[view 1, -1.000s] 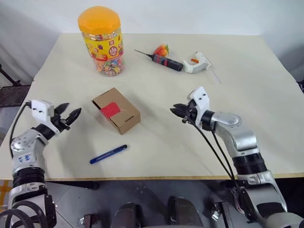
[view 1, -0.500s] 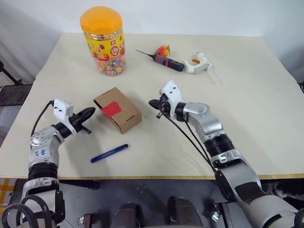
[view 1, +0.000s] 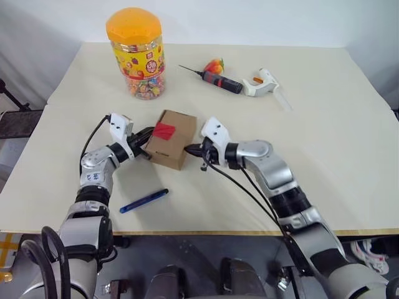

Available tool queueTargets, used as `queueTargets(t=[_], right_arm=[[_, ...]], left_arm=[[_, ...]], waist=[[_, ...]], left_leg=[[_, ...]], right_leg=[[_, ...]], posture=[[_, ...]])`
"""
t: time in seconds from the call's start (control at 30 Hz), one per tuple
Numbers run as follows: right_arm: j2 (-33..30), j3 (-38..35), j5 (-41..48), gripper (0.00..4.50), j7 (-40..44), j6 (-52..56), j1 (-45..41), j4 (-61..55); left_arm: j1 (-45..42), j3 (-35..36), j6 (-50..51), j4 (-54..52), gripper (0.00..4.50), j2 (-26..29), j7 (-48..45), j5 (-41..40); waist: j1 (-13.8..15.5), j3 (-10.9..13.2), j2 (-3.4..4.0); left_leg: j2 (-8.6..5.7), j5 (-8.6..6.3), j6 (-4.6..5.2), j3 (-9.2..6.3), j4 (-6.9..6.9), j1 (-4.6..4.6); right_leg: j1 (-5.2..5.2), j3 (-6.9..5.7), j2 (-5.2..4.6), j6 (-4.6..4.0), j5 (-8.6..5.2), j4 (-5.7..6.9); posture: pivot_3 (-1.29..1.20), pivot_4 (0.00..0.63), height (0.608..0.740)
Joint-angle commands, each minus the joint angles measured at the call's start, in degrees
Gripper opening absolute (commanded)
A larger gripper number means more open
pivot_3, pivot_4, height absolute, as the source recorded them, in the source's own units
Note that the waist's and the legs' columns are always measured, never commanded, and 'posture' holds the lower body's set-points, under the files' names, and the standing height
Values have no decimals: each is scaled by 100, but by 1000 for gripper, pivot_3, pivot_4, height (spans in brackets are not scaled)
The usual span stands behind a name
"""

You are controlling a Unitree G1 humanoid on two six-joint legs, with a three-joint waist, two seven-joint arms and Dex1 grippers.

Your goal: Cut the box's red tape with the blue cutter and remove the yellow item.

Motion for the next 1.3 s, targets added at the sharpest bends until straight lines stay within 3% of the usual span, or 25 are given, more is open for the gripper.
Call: queueTargets(t=[0.03, 0.17, 0.4, 0.5, 0.6, 0.73, 0.87, 1.07, 1.3], right_arm=[[55, 123, 311, 0, 64, 640, -3, -1138], [-96, 105, 320, 0, -19, 975, -5, -1598], [-385, -525, 504, 0, -301, 1136, -381, -1573], [-298, -889, 443, 0, -614, 676, -853, -625], [-315, -861, 85, 0, -828, -167, -1316, 589], [-233, -715, -527, 0, -1207, -1713, -2357, 3374], [-35, -506, -1037, 0, -1248, -2783, -3041, 5403], [119, -516, -1302, 0, -748, -3245, -3294, 6365], [-3, -500, -1315, 0, 800, -3220, -3152, 6098]], left_arm=[[-357, -110, -274, 353, 82, -235, 31, 188], [-463, -8, -387, 578, 82, -136, 79, 225], [-63, 289, -309, 366, 82, 623, -110, 50], [332, 419, -3, -88, 82, 898, -493, -145], [995, 371, 762, -1188, 82, 938, -1054, -493], [2204, 94, 1963, -3345, 82, 997, -1418, -893], [2546, -91, 2700, -4431, 82, 872, -1253, -1095], [2446, -340, 3151, -4880, 82, 684, -1164, -1176], [1714, -408, 2368, -3727, 82, 389, -887, -718]], waist=[[-2, 2, -4], [-29, 2, -7], [-40, 3, -9], [-48, 3, -9], [-43, 2, -10], [-91, 2, -11], [-160, 3, -10], [-221, 3, -10], [-175, 3, -10]], left_leg=[[0, 0, 0, 0, 1, 0], [-18, 0, -1, 4, 1, 2], [-18, 0, -1, 6, 1, 2], [-15, 1, -1, 5, 1, 2], [-5, 1, -1, -1, 3, 3], [-1, 0, 0, -5, 2, 9], [3, 0, 0, -17, -2, 8], [8, 0, -1, -16, -5, 9], [7, 1, -1, -16, 0, 8]], right_leg=[[0, -1, 1, 0, 0, 0], [-1, -4, 5, 0, 0, 0], [-6, -2, 4, 0, 0, 1], [-6, 0, 1, 0, 0, 3], [-5, 2, 0, 0, 0, 10], [-11, 15, -4, 0, 0, 39], [-9, 16, -3, 0, 0, 40], [-8, 17, -1, 0, 0, 41], [-6, 18, 0, 0, 0, 40]], posture=[[0, 150, 740], [0, 150, 740], [0, 150, 740], [0, 150, 740], [0, 150, 740], [0, 150, 740], [0, 150, 740], [0, 150, 740], [0, 150, 740]])
